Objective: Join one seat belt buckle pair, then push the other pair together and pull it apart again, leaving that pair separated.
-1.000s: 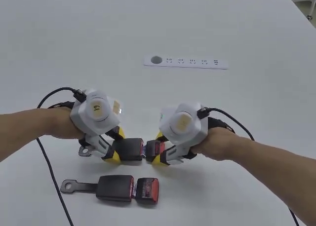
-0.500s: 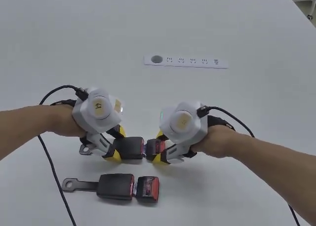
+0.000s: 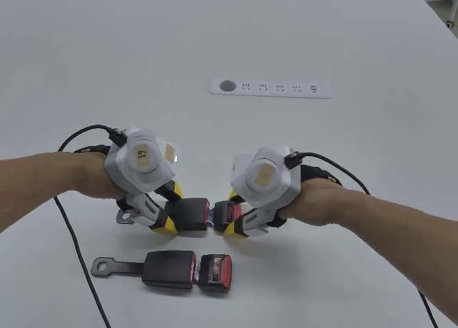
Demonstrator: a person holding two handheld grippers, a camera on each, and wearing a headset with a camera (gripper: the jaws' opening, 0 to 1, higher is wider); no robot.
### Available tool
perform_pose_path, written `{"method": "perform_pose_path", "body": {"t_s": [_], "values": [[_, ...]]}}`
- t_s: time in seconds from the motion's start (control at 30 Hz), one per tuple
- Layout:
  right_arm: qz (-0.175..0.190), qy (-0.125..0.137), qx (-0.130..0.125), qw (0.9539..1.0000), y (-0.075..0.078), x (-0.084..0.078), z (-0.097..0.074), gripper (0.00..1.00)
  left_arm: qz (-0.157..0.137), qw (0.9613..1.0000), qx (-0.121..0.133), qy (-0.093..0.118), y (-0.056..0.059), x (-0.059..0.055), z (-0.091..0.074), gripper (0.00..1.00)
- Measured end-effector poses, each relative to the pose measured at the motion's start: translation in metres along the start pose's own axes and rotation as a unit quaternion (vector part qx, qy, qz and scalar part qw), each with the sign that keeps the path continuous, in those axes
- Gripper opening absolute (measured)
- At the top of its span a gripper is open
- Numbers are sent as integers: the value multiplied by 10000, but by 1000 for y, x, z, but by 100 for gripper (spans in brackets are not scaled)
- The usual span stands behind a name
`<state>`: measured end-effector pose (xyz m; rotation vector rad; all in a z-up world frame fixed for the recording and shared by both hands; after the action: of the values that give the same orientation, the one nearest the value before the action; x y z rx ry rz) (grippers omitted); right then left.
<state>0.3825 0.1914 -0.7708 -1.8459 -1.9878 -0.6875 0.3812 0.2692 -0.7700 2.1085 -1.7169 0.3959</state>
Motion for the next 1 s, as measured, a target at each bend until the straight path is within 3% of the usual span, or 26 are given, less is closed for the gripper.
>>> {"method": "perform_pose_path", "body": {"t_s": [0.3,0.6,1.0], "values": [[3,-44,8,10000,-2,-11,-8,31,-5,10000,1,-32,0,0,1,32],[-50,-18,65,10000,-1,-11,-8,31,72,9999,-28,-111,-2,-3,3,32],[-66,-136,107,9998,-5,-25,-16,31,34,10000,-8,-67,0,0,2,32]]}}
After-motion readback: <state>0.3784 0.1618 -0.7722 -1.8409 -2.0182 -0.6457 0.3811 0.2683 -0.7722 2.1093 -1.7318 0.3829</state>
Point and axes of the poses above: the centre of the closed fingertips' face, and the gripper's own axes: z roughly forward along the fingers, y roughly to its right, x roughly out of its top, the point moved 1 cm from there along -z, roughly backward along the fingers, and after that the axes turned 8 degrees about -z, right-handed, at the moved point
